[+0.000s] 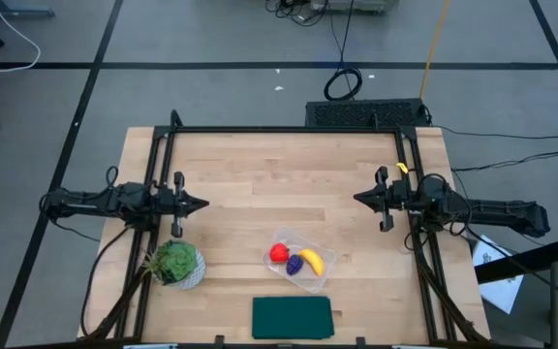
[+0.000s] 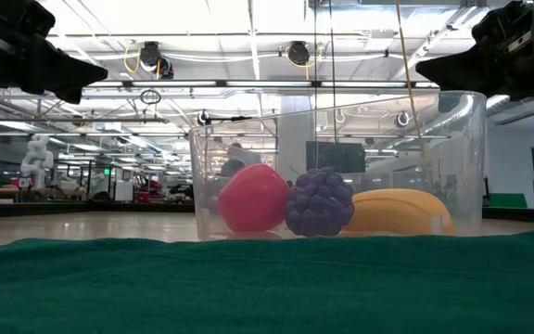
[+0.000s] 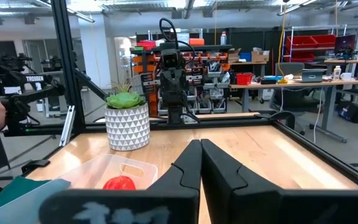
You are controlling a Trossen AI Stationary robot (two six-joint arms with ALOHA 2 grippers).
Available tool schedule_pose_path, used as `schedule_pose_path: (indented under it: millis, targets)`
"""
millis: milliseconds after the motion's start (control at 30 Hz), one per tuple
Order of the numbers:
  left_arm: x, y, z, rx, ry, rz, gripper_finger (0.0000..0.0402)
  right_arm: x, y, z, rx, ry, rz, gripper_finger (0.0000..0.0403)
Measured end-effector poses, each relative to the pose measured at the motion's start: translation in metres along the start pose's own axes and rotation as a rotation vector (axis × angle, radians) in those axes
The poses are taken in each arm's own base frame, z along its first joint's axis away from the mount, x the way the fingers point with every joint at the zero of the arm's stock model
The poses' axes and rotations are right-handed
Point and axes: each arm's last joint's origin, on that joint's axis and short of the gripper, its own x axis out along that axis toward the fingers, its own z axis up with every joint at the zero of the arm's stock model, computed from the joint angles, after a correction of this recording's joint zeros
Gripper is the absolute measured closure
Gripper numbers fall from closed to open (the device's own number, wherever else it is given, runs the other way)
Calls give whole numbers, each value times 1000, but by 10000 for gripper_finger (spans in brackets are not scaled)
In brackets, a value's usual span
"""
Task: Pick and placing Produce into tupperware
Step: Return to Home Position
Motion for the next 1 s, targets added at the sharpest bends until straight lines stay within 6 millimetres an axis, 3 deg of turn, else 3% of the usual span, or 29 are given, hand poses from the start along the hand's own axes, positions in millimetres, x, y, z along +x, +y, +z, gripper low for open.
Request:
schedule_pose_path:
  millis: [200, 567, 1000]
  targets:
    - [0, 0, 0, 0, 0, 0, 399, 0, 0, 0, -3, 0, -2, 403]
    - [0, 0, 0, 0, 0, 1, 371, 0, 0, 0, 8, 0, -4, 403]
    - [0, 0, 0, 0, 0, 1, 371, 0, 0, 0, 7, 0, -5, 403]
